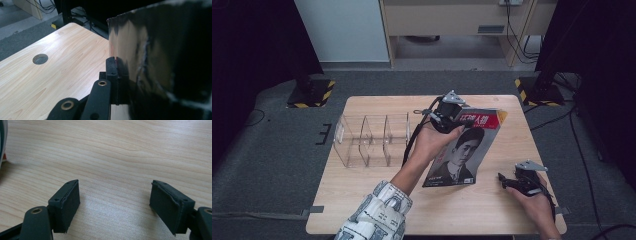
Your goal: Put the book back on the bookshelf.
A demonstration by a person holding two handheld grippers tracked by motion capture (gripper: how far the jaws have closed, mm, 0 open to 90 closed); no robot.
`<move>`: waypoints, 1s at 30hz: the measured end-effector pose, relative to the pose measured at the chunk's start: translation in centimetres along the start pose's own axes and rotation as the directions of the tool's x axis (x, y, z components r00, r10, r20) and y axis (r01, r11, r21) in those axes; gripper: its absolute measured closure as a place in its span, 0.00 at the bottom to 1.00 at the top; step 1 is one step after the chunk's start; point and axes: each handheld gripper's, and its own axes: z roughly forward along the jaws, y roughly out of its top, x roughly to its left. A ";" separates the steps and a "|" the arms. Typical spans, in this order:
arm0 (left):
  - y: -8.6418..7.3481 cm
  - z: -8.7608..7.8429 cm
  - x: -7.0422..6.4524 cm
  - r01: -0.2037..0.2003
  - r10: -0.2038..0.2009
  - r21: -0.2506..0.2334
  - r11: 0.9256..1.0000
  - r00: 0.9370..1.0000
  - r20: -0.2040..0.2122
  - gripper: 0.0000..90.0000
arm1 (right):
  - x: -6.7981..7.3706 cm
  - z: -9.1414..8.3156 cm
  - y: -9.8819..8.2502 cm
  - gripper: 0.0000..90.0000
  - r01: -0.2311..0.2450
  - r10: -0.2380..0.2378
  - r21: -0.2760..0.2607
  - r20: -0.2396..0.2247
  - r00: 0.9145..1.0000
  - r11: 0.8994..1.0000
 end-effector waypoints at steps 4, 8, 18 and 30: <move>0.0 -0.7 0.1 0.018 -0.019 -0.015 1.000 1.000 -0.004 0.96 | 0.0 0.0 0.0 0.27 0.001 -0.001 0.000 0.000 1.000 1.000; -0.4 -1.9 0.5 0.072 -0.072 -0.047 0.996 0.997 -0.011 0.96 | 0.0 0.0 0.0 0.27 0.010 -0.010 -0.001 -0.004 1.000 1.000; -1.1 -3.4 1.6 0.118 -0.119 -0.070 0.991 0.993 -0.010 0.96 | 0.1 0.1 0.0 0.27 0.011 -0.012 -0.003 -0.005 1.000 1.000; -1.9 -4.7 2.5 0.149 -0.151 -0.091 0.985 0.989 -0.012 0.96 | 0.1 0.1 0.0 0.27 0.016 -0.016 -0.002 -0.008 1.000 1.000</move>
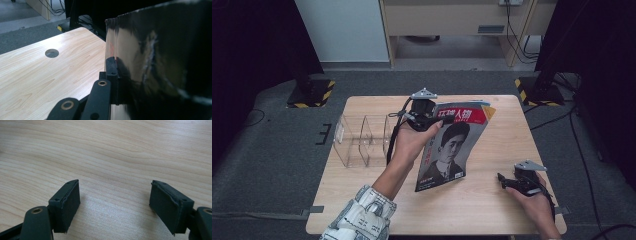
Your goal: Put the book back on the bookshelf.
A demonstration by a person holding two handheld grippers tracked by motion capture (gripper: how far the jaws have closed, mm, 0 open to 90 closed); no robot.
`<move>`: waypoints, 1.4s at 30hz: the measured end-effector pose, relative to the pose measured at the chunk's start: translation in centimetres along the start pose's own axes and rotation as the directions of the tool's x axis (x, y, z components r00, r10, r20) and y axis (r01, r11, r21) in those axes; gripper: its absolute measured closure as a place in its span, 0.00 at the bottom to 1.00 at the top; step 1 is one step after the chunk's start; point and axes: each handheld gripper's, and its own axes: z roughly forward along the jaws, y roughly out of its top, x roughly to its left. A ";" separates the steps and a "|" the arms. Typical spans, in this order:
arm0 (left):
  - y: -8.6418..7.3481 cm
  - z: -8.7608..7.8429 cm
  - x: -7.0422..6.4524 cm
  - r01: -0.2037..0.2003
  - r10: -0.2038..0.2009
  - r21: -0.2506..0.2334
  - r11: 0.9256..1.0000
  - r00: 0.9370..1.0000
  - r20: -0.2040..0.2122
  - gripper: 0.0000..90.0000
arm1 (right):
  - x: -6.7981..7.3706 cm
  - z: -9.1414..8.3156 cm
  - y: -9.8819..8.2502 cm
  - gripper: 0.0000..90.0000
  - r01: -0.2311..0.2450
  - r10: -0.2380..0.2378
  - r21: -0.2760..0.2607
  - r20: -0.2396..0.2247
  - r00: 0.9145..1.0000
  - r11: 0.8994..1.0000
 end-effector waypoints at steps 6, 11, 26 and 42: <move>-0.5 -0.7 0.2 0.007 -0.007 -0.007 1.000 1.000 -0.002 0.96 | 0.1 0.0 0.0 0.27 -0.002 0.002 -0.002 0.003 1.000 1.000; -1.5 -1.1 0.1 -0.002 0.002 -0.001 1.000 1.000 -0.005 0.96 | 0.1 0.0 0.0 0.27 0.001 -0.001 -0.003 0.006 1.000 1.000; -1.9 -3.5 -1.3 -0.023 0.023 -0.026 0.999 0.999 0.035 0.96 | 0.2 0.0 0.0 0.27 0.009 -0.009 -0.002 0.003 1.000 1.000; -2.9 -5.6 -1.8 -0.054 0.056 -0.036 0.998 0.997 0.057 0.96 | 0.3 -0.1 0.0 0.27 0.021 -0.021 -0.001 0.001 1.000 1.000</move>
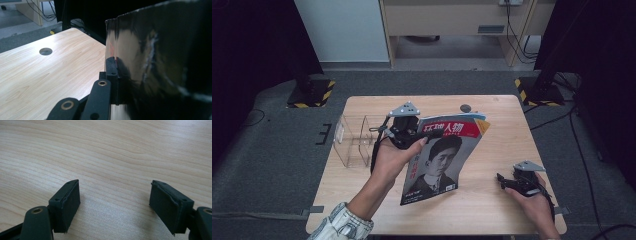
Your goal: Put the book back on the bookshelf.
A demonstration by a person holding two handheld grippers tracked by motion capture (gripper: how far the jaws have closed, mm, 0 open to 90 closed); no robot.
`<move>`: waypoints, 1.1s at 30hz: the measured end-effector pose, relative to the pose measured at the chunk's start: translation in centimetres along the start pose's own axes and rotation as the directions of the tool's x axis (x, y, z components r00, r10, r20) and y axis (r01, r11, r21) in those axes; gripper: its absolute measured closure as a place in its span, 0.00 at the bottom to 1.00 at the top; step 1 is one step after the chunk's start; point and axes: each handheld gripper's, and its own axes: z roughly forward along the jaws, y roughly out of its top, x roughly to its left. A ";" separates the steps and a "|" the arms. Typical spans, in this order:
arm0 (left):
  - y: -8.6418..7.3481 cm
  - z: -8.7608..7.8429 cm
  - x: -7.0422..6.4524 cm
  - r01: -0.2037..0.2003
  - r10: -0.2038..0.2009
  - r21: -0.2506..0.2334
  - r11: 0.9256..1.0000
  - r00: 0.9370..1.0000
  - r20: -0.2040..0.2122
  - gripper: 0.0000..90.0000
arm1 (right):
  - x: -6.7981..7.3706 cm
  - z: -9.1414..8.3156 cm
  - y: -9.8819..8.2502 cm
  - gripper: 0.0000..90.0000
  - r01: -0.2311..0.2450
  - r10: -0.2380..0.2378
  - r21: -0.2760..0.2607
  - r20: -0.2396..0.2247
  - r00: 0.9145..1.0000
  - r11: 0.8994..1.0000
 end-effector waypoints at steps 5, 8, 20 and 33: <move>-0.6 -1.0 0.6 0.018 -0.018 -0.014 1.000 1.000 0.002 0.96 | 0.0 0.0 0.0 0.27 -0.009 0.009 0.002 0.000 1.000 1.000; -1.2 -1.9 1.0 0.014 -0.014 -0.008 1.000 1.000 -0.013 0.96 | 0.0 0.0 0.0 0.27 -0.023 0.023 0.004 -0.005 1.000 1.000; -2.4 -3.7 2.0 0.038 -0.039 -0.020 0.999 0.999 -0.027 0.96 | 0.0 0.0 0.0 0.26 -0.025 0.025 0.005 -0.012 1.000 1.000; -3.8 -7.0 3.1 0.059 -0.062 -0.049 0.997 0.997 -0.046 0.96 | 0.0 0.0 0.0 0.26 -0.025 0.025 0.005 -0.013 1.000 1.000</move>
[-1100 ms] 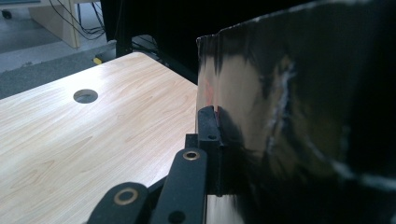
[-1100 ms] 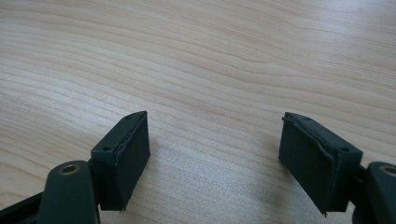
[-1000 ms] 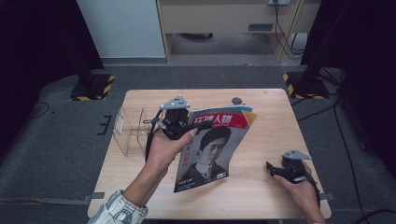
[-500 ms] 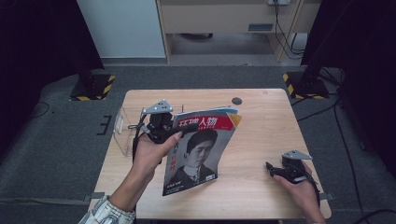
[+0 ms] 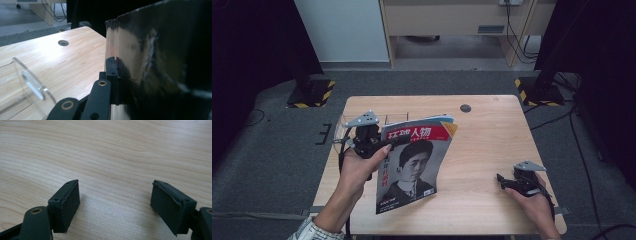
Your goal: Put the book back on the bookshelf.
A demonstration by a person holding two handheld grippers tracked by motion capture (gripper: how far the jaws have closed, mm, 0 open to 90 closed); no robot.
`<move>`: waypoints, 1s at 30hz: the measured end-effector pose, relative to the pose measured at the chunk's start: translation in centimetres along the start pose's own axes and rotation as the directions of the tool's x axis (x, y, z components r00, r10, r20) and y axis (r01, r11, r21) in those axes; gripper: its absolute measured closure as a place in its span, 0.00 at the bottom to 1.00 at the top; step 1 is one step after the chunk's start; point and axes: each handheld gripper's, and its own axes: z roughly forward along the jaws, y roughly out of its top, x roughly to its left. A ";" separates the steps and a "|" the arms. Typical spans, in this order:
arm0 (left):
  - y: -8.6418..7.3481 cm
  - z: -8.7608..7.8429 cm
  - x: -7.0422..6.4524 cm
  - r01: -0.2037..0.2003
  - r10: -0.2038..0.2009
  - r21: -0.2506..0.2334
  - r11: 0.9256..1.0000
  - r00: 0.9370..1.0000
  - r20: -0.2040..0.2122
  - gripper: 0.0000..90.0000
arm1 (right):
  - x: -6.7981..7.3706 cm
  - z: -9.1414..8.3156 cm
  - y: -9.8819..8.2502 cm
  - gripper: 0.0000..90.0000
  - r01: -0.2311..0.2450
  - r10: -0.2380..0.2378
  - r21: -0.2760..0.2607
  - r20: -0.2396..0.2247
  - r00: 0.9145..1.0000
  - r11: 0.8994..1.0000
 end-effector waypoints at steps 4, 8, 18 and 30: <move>-0.4 -1.1 0.7 0.010 -0.010 -0.006 1.000 1.000 -0.011 0.96 | 0.0 0.0 0.0 0.26 0.001 -0.001 0.000 0.000 1.000 1.000; -0.9 -2.2 1.3 0.018 -0.019 -0.009 1.000 0.999 -0.033 0.96 | 0.0 0.0 0.0 0.26 0.000 0.000 0.000 0.000 1.000 1.000; -1.5 -5.0 2.5 0.029 -0.032 -0.042 0.999 0.997 -0.068 0.96 | 0.0 0.0 0.0 0.26 0.000 0.000 0.000 -0.001 1.000 1.000; -2.6 -7.1 3.8 0.044 -0.049 -0.056 0.997 0.995 -0.091 0.96 | 0.0 0.0 0.0 0.26 0.000 0.000 -0.001 0.000 1.000 1.000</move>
